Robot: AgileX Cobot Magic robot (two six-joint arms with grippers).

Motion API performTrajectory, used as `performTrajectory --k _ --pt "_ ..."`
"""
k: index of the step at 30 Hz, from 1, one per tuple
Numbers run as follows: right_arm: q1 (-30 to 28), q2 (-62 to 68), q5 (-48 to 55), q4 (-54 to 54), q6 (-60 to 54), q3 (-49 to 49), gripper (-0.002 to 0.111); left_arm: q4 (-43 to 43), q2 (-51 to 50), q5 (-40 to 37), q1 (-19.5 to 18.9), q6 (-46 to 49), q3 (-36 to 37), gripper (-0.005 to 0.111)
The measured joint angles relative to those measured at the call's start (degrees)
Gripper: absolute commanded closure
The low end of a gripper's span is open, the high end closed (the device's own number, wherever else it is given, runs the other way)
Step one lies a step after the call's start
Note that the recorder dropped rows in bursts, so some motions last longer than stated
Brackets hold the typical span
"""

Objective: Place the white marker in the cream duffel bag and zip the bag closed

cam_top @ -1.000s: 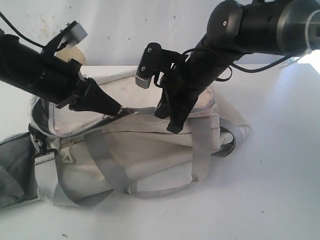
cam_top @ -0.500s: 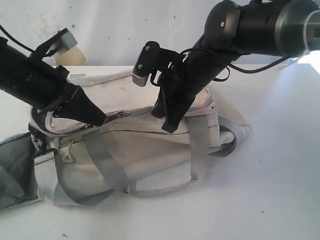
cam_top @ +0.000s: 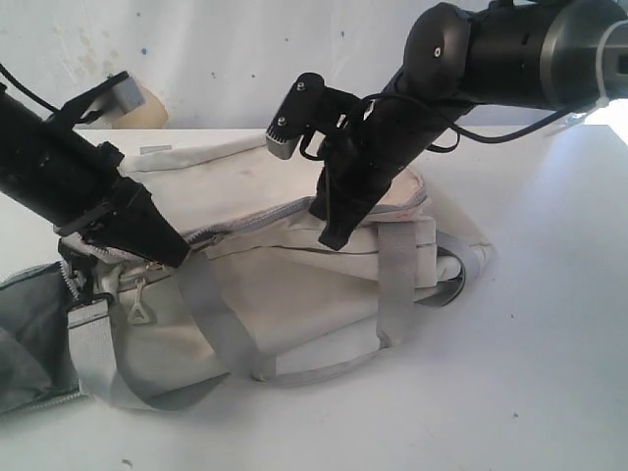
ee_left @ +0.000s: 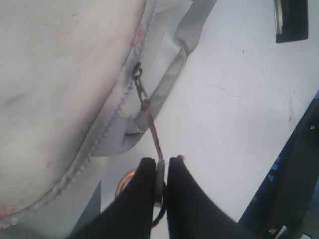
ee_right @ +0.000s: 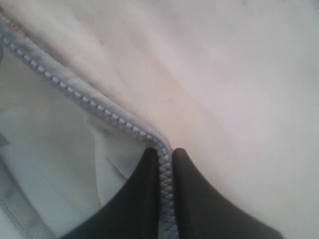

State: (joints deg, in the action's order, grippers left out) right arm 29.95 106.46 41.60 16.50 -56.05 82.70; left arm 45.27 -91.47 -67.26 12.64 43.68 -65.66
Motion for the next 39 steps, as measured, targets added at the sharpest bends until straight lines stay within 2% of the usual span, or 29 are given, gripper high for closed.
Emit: performTrajectory --k 7,12,17,23,29,37,39 --pt "-0.2 0.0 0.1 -2.7 2.7 0.0 0.108 -4.4 0.0 -0.4 0.0 -1.8 0.0 0.107" --pt "-2.4 0.0 0.1 -3.0 6.5 0.0 0.108 -5.2 0.0 -0.6 -0.2 -2.2 0.0 0.107" --pt "-5.3 0.0 1.2 -3.7 9.1 0.0 0.108 -4.8 0.0 -1.2 -2.9 -2.6 0.0 0.107" --pt "-6.0 0.0 1.4 -4.0 9.5 0.0 0.108 -4.6 0.0 -1.6 -6.2 -2.6 0.0 0.107" --pt "-7.9 0.0 1.0 -3.7 12.6 0.0 0.108 -3.6 0.0 -1.6 -8.3 -2.7 0.0 0.107" --pt "-9.5 0.0 1.9 -3.1 13.2 0.0 0.108 1.0 0.0 -1.4 -8.6 -2.2 0.0 0.107" --pt "-9.7 0.0 1.1 -2.8 13.2 0.0 0.104 3.6 0.0 -1.5 -8.7 0.1 0.0 0.107"
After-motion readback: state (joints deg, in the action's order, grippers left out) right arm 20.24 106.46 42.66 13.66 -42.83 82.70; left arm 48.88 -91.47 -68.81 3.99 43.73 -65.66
